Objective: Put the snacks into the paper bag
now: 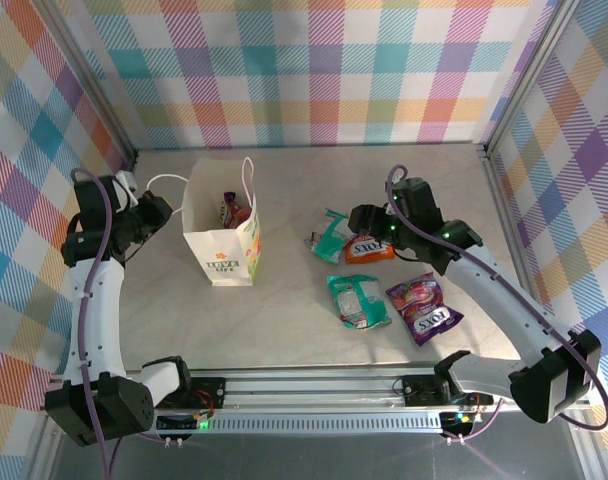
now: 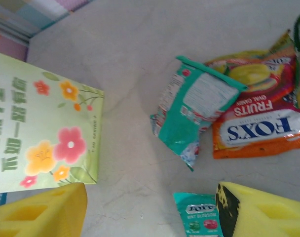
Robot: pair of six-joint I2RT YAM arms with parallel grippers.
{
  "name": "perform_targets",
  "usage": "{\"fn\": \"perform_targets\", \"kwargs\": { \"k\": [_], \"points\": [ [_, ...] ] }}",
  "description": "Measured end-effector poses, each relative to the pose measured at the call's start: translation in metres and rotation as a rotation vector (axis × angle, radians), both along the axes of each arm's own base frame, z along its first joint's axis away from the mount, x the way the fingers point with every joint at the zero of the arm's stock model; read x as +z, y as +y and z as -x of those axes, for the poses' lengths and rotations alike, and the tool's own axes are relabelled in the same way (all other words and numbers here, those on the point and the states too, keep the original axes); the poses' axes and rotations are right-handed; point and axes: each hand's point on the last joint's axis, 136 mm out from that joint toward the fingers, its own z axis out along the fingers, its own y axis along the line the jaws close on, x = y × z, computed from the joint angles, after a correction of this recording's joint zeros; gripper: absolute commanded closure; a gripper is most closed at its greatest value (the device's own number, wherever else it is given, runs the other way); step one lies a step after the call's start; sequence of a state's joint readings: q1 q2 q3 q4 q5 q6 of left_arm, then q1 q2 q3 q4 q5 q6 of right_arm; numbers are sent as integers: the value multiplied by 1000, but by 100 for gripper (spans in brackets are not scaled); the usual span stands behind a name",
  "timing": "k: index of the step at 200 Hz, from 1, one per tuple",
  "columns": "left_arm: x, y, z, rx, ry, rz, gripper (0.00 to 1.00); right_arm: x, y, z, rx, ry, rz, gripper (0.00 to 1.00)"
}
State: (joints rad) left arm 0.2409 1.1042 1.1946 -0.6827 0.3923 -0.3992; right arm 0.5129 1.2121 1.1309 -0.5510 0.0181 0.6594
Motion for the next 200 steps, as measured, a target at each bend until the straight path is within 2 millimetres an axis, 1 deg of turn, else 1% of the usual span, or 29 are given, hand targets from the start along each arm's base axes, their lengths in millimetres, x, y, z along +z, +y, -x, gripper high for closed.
{"fn": "perform_targets", "kwargs": {
  "k": [27,51,92,145,186,200],
  "points": [
    [-1,0,1,0,8,1,92,-20,-3,-3,-28,60,3,30],
    [-5,0,4,-1,27,1,91,-40,-1,-5,-37,112,-2,28],
    [-9,0,7,2,46,-5,91,-76,10,-11,-28,218,-10,28],
    [-9,0,7,-3,45,-10,89,-109,25,-19,-11,306,-32,27],
    [-9,0,7,-5,46,-14,89,-143,32,-22,-9,388,-23,27],
    [-9,0,8,-6,47,-17,89,-151,34,-23,-5,408,-21,27]
  ]
}}
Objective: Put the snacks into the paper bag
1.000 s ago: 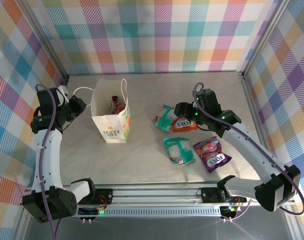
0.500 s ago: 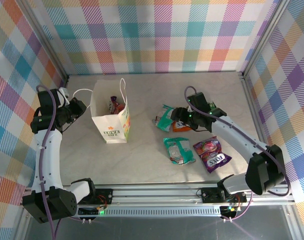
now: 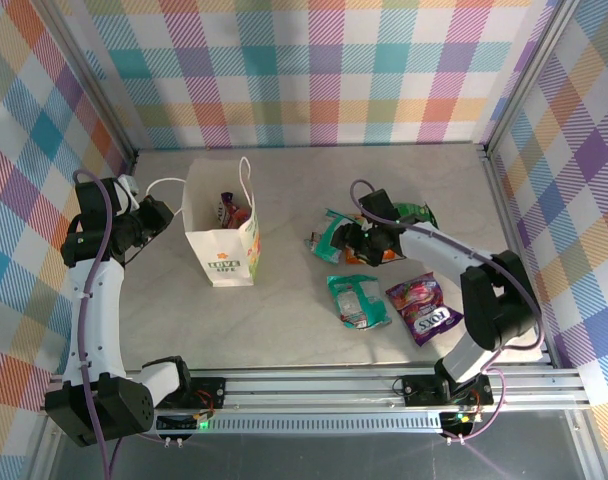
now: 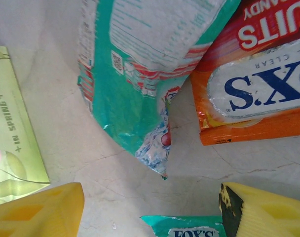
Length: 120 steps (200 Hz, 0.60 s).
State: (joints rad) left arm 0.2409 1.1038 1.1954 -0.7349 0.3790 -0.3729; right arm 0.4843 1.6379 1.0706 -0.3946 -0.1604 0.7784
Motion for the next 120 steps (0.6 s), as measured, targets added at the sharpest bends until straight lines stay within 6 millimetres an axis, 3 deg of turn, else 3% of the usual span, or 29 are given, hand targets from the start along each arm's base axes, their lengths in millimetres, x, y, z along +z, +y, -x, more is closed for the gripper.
{"fn": "perform_targets", "kwargs": {
  "k": [120],
  "points": [
    [-2,2,0,1,3,-20,88,-28,23,-31,17,40,-14,28]
  ]
}}
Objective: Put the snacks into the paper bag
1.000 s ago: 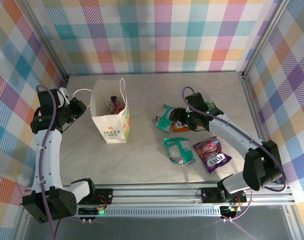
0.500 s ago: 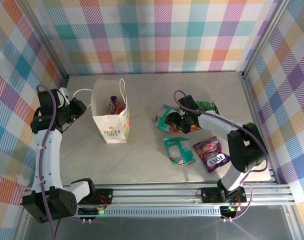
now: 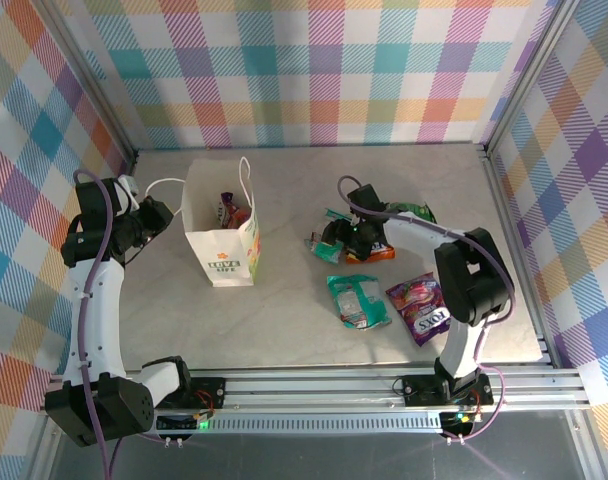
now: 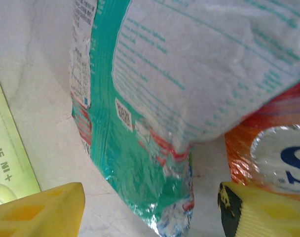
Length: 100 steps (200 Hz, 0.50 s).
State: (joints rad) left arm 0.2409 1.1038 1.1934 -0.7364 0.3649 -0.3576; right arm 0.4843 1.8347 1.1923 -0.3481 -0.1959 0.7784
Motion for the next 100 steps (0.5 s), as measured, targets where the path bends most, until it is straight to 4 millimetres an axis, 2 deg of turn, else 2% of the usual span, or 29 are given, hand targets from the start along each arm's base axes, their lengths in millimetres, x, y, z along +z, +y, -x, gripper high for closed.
{"fn": "perform_targets", "kwargs": {
  "k": [59,100],
  "points": [
    [-1,1,1,2,6,-10,88,-11,5,-11,-7,20,7,31],
    [-1,1,1,2,6,-11,88,-19,7,-15,-17,46,18,51]
  ]
}}
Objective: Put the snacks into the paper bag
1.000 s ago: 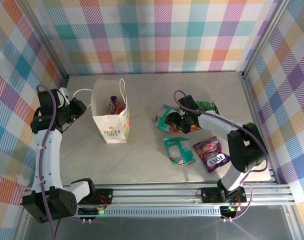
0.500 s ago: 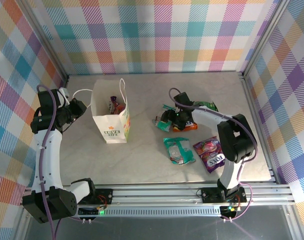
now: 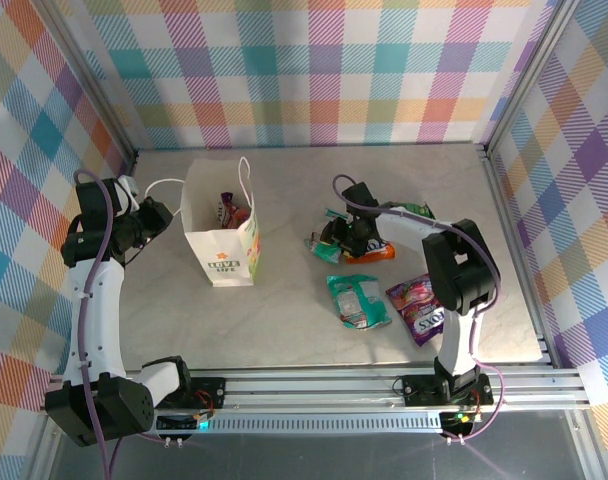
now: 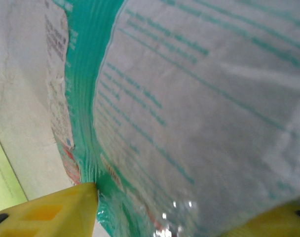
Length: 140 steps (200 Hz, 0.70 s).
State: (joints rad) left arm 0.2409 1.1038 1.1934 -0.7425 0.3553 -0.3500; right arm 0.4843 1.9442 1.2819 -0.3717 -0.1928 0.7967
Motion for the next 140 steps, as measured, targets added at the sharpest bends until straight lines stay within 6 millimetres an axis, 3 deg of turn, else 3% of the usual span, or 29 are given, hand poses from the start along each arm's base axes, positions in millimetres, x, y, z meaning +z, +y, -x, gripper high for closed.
{"fn": "perform_targets", "kwargs": {
  "k": [22,63,140],
  "points": [
    [0,0,0,0,0,0,88,-1,1,-2,8,3,2,64],
    [-2,0,-1,0,6,2,88,5,6,-3,40,-17,12,80],
    [-7,1,-3,0,20,5,88,14,11,-4,97,-65,73,95]
  ]
}}
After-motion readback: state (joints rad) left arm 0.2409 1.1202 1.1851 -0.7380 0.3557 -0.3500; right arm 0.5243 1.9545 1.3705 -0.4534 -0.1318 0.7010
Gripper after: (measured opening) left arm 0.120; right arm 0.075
